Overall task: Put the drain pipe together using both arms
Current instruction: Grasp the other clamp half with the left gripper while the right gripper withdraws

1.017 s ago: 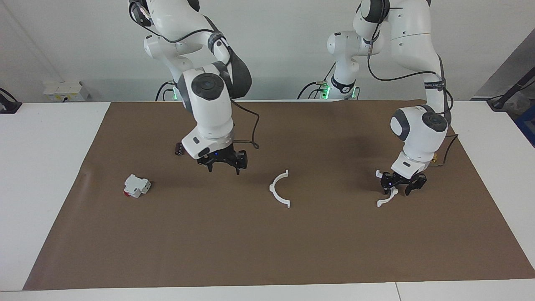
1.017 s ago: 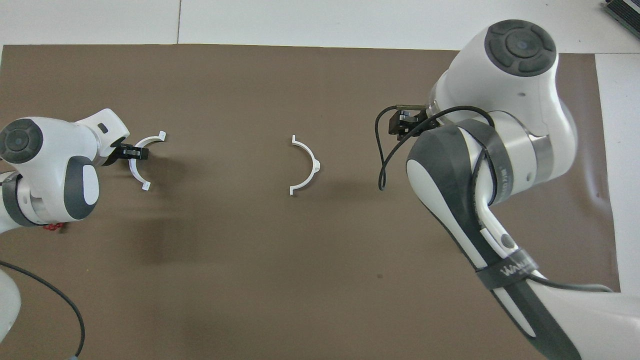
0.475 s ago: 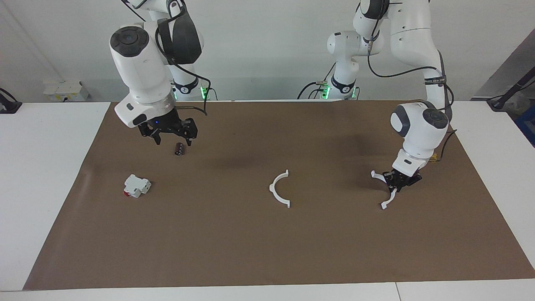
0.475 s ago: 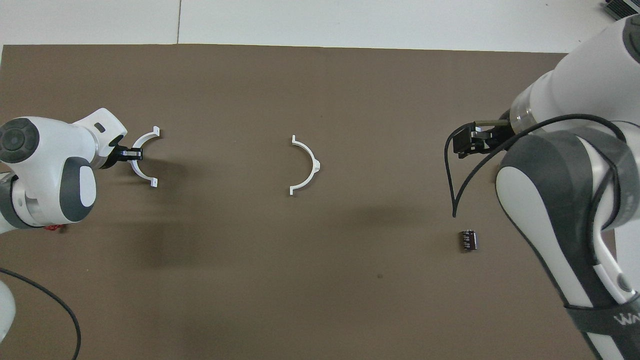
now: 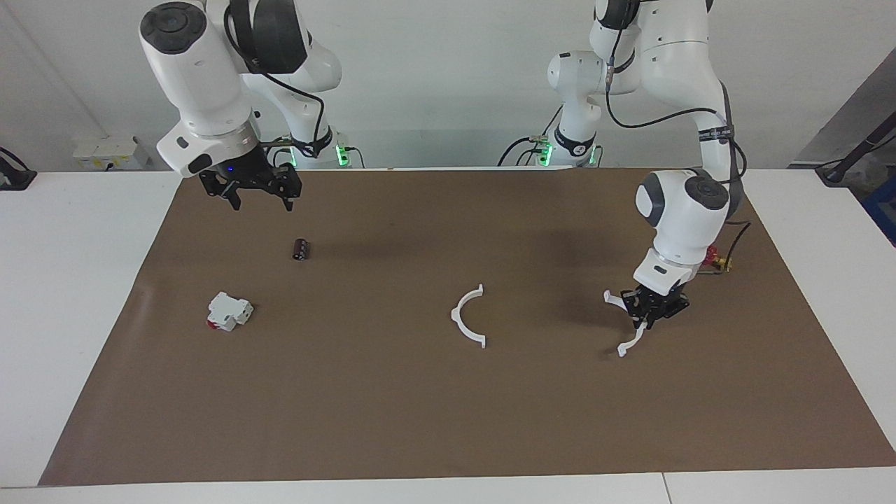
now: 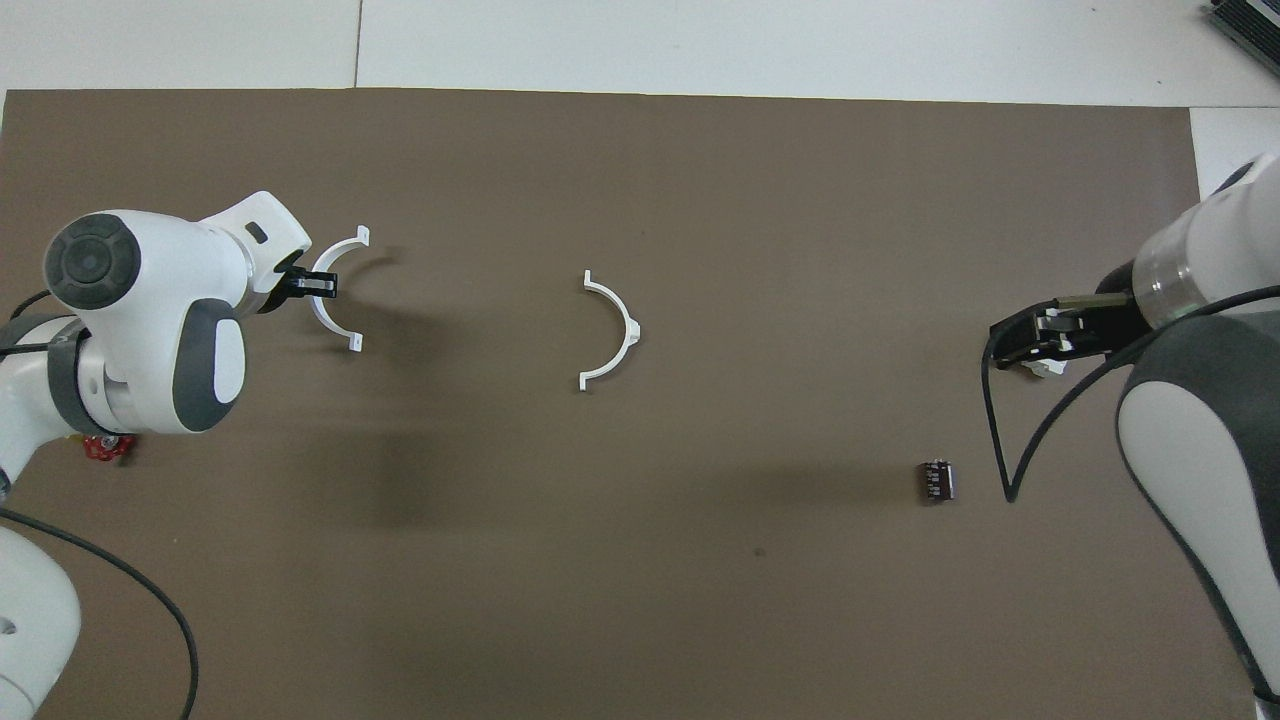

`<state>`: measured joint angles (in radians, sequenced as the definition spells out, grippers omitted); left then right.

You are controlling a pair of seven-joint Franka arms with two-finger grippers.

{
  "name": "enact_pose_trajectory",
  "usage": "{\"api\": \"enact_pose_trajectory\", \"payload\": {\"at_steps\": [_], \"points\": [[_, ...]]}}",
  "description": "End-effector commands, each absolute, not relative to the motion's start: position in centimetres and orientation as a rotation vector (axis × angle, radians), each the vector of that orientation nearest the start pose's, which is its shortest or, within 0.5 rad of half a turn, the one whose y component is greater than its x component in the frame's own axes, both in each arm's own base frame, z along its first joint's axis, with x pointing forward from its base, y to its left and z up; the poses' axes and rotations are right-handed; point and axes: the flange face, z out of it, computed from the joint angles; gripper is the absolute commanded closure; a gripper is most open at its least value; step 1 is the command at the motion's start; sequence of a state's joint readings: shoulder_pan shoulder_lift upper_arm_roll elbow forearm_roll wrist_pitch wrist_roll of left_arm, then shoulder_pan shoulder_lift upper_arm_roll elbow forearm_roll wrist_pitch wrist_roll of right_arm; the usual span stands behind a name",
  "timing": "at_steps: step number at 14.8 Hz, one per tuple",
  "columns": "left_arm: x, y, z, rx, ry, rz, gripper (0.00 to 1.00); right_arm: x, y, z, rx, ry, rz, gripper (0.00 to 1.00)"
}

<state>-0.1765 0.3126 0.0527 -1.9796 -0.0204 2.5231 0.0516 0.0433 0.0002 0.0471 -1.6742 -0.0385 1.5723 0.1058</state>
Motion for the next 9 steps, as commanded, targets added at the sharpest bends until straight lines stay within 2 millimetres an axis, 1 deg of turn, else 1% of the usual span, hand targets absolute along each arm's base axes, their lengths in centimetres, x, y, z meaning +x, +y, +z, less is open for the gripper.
{"api": "enact_pose_trajectory", "payload": {"at_steps": [1,2,4,5,6,7,8,9], "points": [[61.9,-12.8,33.0,-3.124,0.218,-0.362,1.00,53.8,2.7,57.8,-3.162,-0.008,0.180,0.02],[61.6,-14.3,32.9,-3.133,0.202,-0.357,1.00,53.8,2.4,57.8,-3.162,-0.004,0.183,0.01],[60.9,-18.4,33.2,-3.153,0.148,-0.358,1.00,53.7,1.7,57.9,-3.161,0.011,0.183,0.01],[60.3,-20.4,32.8,-3.160,0.123,-0.346,1.00,53.7,1.7,58.0,-3.161,0.014,0.186,0.00],[59.6,-21.9,32.5,-3.160,0.117,-0.331,1.00,53.6,1.7,58.1,-3.161,0.014,0.186,0.00],[59.0,-23.7,32.6,-3.149,0.121,-0.327,1.00,53.6,1.7,58.1,-3.161,0.016,0.186,0.00],[59.0,-24.6,33.0,-3.134,0.109,-0.349,1.00,53.6,1.8,58.1,-3.163,0.014,0.183,0.00],[59.5,-25.1,32.8,-3.117,0.082,-0.358,1.00,53.6,1.8,58.1,-3.163,0.011,0.183,0.00]]}}
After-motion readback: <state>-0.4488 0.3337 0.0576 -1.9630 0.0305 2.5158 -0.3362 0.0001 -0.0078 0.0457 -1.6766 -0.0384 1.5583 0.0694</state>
